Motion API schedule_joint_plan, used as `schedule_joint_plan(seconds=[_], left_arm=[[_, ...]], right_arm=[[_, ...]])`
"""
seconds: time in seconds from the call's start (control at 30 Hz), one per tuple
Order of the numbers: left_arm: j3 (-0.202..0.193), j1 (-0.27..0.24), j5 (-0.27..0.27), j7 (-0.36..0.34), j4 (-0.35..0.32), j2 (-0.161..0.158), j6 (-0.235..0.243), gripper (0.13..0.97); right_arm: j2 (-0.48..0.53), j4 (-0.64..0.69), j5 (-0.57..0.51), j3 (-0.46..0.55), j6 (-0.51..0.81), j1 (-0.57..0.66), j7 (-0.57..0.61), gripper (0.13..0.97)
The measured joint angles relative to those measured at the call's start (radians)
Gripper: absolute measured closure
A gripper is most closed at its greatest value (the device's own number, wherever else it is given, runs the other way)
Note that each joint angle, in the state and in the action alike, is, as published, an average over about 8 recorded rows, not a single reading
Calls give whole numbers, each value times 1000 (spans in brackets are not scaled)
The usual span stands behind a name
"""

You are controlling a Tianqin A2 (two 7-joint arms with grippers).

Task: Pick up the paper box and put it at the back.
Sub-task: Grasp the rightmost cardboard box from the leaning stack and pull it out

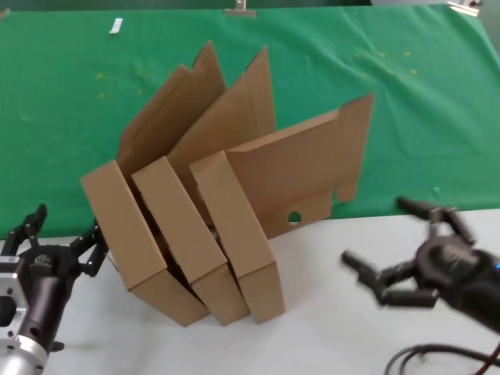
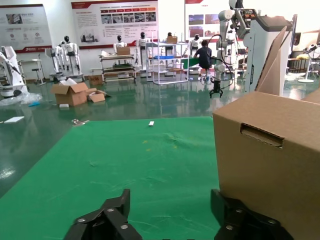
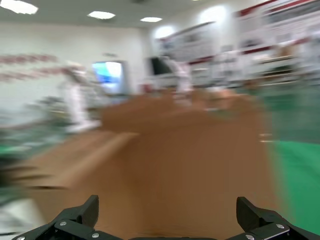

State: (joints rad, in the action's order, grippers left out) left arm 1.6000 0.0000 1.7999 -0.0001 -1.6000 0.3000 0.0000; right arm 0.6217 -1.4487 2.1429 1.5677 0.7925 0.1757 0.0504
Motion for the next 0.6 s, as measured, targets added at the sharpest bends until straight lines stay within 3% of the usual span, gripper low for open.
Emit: schedule_joint_plan(seconds=[0.07, 0.23, 0.6], left_arm=[[0, 0, 0, 0, 0, 0, 0, 429], [0, 0, 0, 0, 0, 0, 0, 564], [0, 0, 0, 0, 0, 0, 0, 792]], right_arm=[[28, 21, 48, 47, 90, 23, -4, 129], [68, 97, 108, 138, 303, 94, -34, 129], [38, 397, 80, 220, 621, 308, -48, 129]])
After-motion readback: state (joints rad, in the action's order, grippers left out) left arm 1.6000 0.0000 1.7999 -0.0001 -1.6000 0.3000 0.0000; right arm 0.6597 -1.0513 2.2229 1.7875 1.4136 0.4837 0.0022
